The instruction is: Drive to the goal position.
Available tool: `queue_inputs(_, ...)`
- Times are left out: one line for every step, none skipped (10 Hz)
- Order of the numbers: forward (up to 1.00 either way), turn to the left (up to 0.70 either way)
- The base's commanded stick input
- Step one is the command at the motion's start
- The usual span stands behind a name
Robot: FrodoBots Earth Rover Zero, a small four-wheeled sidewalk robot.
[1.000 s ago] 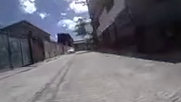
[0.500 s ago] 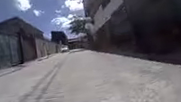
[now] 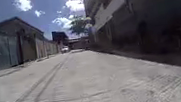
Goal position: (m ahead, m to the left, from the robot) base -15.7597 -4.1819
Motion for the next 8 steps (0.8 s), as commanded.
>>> queue_inputs(0.00, 0.50)
queue_inputs(0.00, 0.93)
queue_inputs(0.00, 0.99)
queue_inputs(0.00, 1.00)
queue_inputs(0.00, 1.00)
queue_inputs(0.00, 1.00)
queue_inputs(0.00, 1.00)
queue_inputs(0.00, 1.00)
